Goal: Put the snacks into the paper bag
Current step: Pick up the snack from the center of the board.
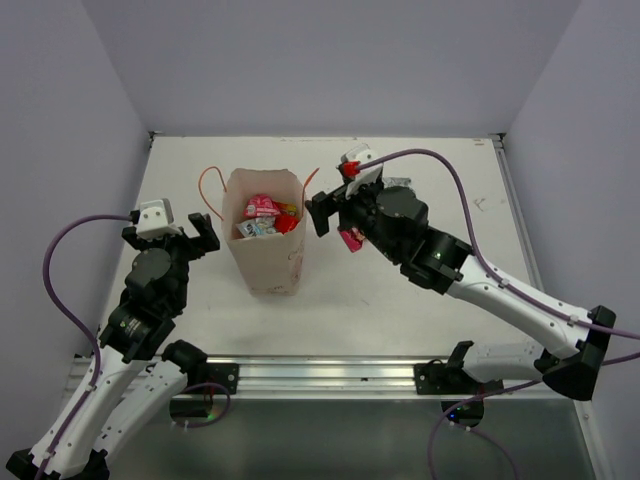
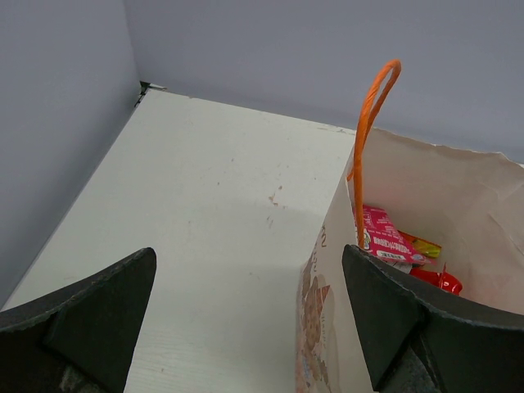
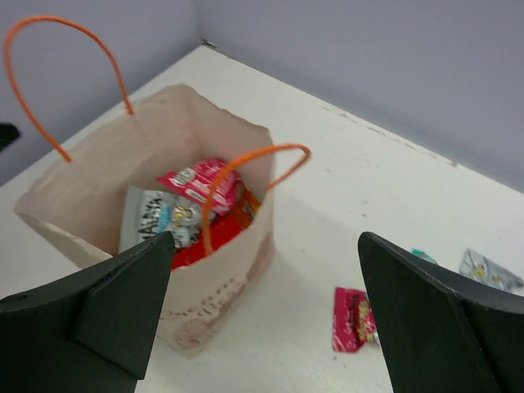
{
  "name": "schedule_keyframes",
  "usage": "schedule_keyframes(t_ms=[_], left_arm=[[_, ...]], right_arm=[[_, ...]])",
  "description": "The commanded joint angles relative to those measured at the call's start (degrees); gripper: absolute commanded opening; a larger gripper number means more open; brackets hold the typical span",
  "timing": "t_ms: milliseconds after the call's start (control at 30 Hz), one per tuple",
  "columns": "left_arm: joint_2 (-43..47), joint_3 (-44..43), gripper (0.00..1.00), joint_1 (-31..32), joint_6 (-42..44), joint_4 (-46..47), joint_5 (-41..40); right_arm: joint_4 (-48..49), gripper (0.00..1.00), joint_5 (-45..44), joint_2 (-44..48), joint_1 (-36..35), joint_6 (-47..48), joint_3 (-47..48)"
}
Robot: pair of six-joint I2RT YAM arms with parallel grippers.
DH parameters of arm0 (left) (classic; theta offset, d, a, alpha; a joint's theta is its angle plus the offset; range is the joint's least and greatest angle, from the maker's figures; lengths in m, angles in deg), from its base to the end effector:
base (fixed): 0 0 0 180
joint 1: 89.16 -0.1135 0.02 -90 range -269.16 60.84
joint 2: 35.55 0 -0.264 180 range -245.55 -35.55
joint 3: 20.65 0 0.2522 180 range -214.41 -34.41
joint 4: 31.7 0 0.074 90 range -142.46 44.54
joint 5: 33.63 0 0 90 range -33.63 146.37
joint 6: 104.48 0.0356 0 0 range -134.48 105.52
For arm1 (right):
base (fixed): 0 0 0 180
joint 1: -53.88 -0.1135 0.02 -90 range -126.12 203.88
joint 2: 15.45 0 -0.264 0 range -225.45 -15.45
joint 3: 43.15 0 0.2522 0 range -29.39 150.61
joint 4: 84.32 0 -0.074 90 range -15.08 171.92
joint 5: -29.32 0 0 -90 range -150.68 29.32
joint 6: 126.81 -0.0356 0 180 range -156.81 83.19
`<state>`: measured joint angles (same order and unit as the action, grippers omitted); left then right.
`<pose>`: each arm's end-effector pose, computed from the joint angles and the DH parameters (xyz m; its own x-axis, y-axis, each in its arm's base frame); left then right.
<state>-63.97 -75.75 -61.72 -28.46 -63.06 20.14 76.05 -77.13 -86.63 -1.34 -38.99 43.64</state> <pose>0.1122 -0.0346 0.3440 -0.0338 -0.2020 -0.9788 -0.1641 0.9672 -0.1940 0.1712 0.2288 0.4237 -0.0638 -0.0279 -0.9976 -0.6246 0.7807 0.0181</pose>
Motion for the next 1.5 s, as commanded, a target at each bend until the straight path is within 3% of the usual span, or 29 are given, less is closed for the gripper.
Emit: schedule_keyframes(t_ms=[0, 267, 667, 833, 1000, 1267, 1467], left_arm=[[0.1, 0.6, 1.00, -0.1, -0.3, 2.8, -0.2], [-0.1, 0.6, 1.00, -0.1, -0.3, 2.7, -0.2], [-0.1, 0.7, 1.00, -0.1, -0.3, 2.8, -0.2], [-0.1, 0.6, 1.00, -0.1, -0.3, 2.7, -0.1], [0.0, 0.6, 1.00, -0.1, -0.3, 2.7, 0.1], [-0.1, 0.7, 1.00, -0.1, -0.3, 2.7, 0.3], [-0.1, 0.7, 1.00, -0.1, -0.3, 2.7, 0.3]], right_arm=[[1.8, 0.98, -14.5, 4.2, 0.2, -3.0, -5.2], [-3.3, 0.98, -18.2, 8.0, 5.1, -12.1, -13.4], [-7.0, 0.92, -3.5, 2.8, 22.3, -32.3, -21.3], [-1.2, 0.81, 5.2, -1.1, 28.2, -36.3, -24.9], [2.8, 0.75, 12.3, -8.2, 31.2, -38.5, -25.7], [13.5, 0.61, 14.8, -15.8, 32.9, -42.2, -28.6], [18.2, 0.59, 15.1, -21.7, 33.2, -44.0, -28.7]])
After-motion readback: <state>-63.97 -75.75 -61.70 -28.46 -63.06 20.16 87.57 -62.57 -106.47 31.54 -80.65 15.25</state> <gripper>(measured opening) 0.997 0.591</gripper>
